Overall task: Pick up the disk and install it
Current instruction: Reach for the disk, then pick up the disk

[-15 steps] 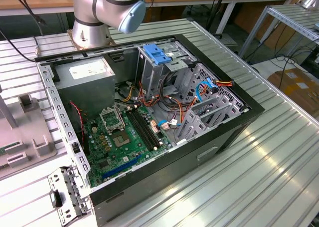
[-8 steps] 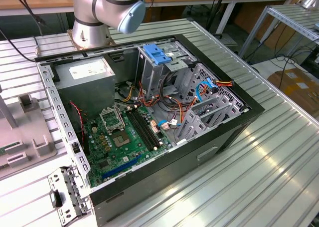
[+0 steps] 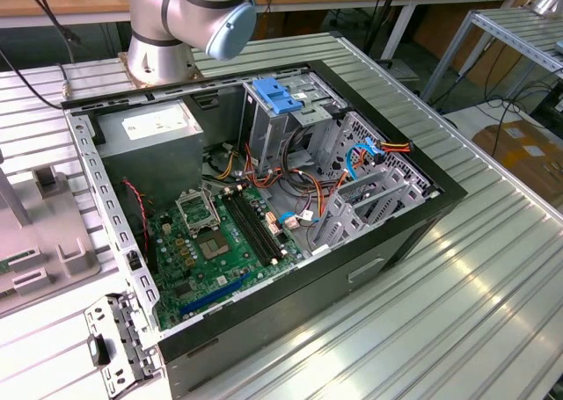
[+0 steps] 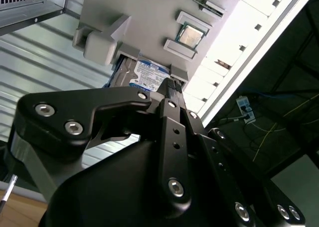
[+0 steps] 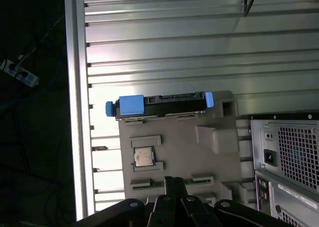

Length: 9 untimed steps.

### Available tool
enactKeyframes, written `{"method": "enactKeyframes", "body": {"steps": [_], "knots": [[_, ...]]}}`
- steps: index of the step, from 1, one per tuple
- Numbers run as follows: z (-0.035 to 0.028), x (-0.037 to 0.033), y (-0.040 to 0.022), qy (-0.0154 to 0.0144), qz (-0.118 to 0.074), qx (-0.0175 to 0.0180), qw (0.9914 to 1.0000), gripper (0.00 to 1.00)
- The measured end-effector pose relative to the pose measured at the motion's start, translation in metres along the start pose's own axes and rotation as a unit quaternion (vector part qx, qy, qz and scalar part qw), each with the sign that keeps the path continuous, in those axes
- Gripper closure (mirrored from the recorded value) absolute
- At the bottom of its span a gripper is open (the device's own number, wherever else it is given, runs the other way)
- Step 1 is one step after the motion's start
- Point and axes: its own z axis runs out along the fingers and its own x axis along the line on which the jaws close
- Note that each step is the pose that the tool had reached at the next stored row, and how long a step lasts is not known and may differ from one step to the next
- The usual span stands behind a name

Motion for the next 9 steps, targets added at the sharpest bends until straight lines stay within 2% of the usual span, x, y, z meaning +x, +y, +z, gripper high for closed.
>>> {"method": "enactKeyframes", "body": {"steps": [4, 9], "knots": [[0.0003, 0.0004, 0.0055, 0.0, 0.0, 0.0, 1.0, 0.89], [0.0003, 0.0004, 0.0056, 0.0, 0.0, 0.0, 1.0, 0.89]]}}
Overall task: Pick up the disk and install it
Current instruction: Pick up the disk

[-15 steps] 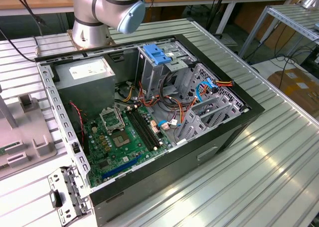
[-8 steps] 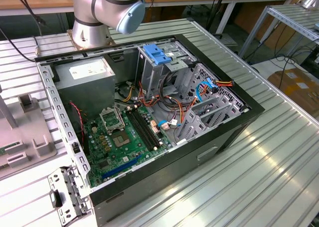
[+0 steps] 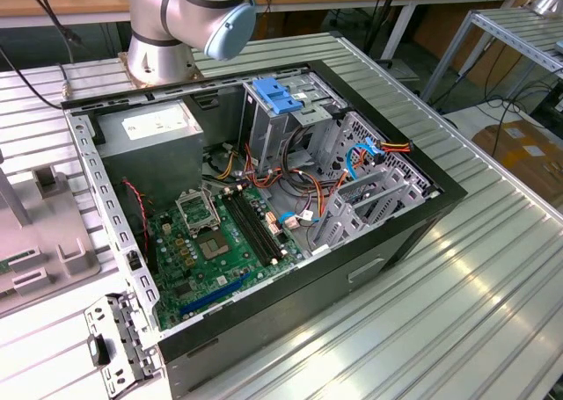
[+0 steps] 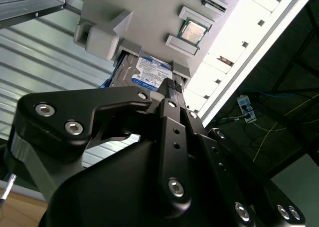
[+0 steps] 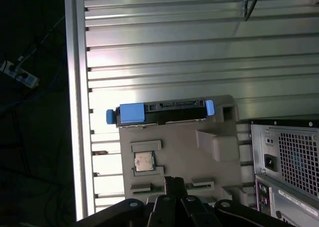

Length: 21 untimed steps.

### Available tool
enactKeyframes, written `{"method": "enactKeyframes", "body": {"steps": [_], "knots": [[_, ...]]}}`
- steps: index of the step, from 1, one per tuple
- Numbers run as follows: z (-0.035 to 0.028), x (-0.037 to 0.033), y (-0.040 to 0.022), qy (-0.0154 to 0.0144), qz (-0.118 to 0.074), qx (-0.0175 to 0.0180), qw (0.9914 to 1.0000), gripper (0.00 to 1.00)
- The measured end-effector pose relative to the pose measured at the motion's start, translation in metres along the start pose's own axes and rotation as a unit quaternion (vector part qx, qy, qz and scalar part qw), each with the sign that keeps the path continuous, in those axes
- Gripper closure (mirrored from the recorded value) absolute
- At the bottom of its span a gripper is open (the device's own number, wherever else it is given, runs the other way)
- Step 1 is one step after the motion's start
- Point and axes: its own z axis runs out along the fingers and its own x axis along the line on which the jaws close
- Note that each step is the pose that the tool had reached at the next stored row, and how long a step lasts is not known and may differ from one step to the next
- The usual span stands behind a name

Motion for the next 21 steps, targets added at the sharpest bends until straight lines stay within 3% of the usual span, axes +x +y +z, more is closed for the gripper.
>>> {"method": "enactKeyframes", "body": {"steps": [10, 21], "knots": [[0.0, 0.0, 0.0001, 0.0001, -0.003, -0.0001, 1.0, 0.89], [0.0, 0.0, 0.0001, 0.0012, -0.027, -0.0007, 0.99963, 0.89]]}}
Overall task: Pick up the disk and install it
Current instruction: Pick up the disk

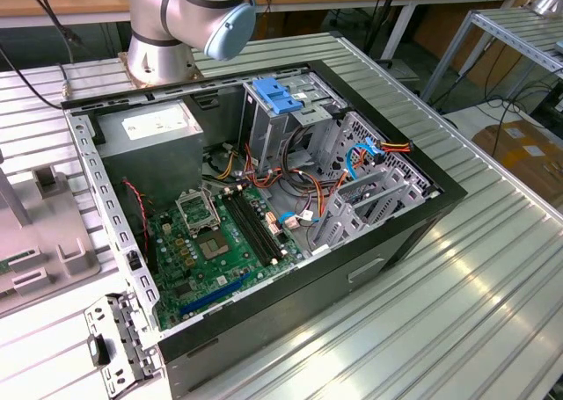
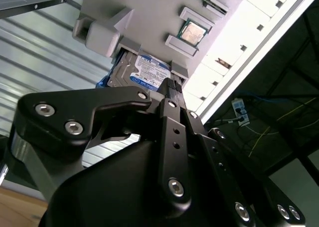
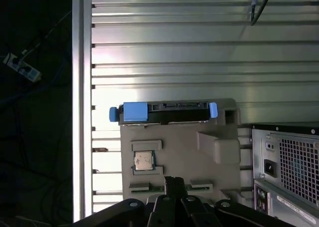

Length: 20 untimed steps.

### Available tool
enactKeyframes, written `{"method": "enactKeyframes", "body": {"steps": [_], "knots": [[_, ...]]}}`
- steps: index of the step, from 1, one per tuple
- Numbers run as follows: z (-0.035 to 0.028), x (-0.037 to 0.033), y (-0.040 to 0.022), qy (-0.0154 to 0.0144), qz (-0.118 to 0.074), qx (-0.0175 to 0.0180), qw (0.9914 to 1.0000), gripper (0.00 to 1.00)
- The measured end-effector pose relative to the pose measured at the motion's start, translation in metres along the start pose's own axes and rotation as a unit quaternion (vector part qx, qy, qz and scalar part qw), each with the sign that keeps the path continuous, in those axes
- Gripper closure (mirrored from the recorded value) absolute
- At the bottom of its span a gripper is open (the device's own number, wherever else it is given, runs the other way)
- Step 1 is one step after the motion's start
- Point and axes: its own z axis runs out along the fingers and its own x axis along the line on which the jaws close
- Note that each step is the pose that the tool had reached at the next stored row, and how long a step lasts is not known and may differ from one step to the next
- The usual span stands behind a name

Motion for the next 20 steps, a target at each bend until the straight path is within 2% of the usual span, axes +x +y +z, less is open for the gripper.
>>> {"method": "enactKeyframes", "body": {"steps": [20], "knots": [[0.0, 0.0, 0.0, 0.0015, -0.035, -0.0009, 0.99939, 0.89]]}}
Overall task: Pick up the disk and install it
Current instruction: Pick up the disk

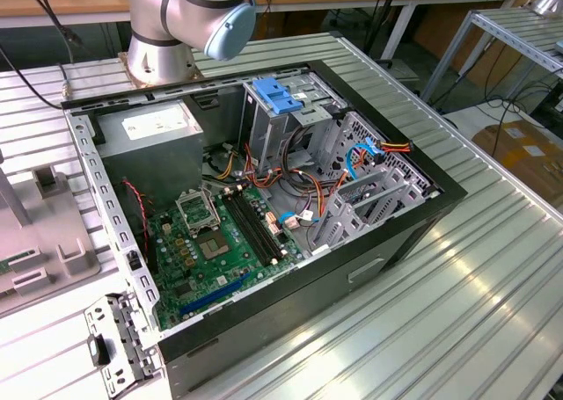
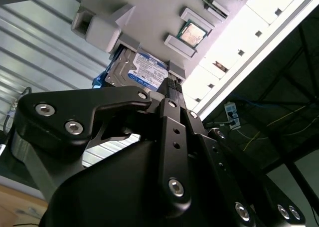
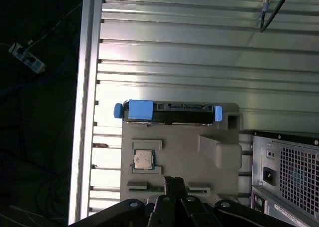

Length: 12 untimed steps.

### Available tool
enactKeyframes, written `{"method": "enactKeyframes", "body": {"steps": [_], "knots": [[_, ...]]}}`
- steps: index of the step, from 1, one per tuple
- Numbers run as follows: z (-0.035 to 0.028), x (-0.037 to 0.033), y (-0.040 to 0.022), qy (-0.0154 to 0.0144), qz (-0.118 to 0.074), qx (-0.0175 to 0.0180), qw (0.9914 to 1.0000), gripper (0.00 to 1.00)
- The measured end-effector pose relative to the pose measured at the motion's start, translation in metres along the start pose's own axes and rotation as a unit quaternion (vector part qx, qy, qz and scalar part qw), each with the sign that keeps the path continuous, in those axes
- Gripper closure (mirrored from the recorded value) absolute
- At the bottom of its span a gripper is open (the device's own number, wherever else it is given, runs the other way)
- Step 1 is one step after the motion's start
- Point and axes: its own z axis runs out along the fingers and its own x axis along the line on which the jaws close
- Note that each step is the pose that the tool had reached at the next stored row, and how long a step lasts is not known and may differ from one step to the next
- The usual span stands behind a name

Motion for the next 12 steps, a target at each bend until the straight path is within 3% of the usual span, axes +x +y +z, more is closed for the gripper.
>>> {"method": "enactKeyframes", "body": {"steps": [12], "knots": [[0.0, 0.0, 0.0, 0.0007, -0.016, -0.0004, 0.99988, 0.89]]}}
